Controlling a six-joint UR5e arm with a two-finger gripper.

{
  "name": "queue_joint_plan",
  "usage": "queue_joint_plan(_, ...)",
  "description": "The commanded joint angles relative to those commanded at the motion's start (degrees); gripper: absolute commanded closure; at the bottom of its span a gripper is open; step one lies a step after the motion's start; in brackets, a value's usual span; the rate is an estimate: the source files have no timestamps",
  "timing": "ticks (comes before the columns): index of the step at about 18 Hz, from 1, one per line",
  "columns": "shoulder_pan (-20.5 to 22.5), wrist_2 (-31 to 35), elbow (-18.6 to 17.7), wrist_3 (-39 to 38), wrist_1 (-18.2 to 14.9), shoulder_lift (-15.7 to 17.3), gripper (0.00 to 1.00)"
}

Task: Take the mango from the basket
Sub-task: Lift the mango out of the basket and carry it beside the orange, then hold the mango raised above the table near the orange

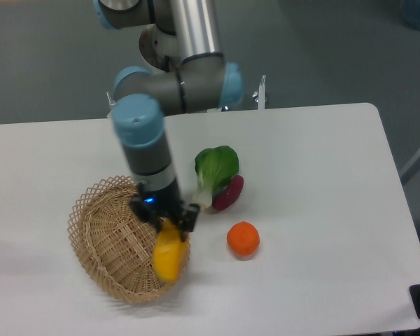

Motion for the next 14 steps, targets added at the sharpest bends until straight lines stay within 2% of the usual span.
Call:
queue_joint_plan(5, 9.76, -4.93, 0.26, 14.41, -4.84, 2.47, 0.53)
queue_joint_plan(8, 13.9, -5.72, 0.26, 22.15, -7.3, 3.17, 0.53)
queue_joint_plan(14, 20.84, -6.86, 0.26, 35.87, -8.1, 2.91, 0.53)
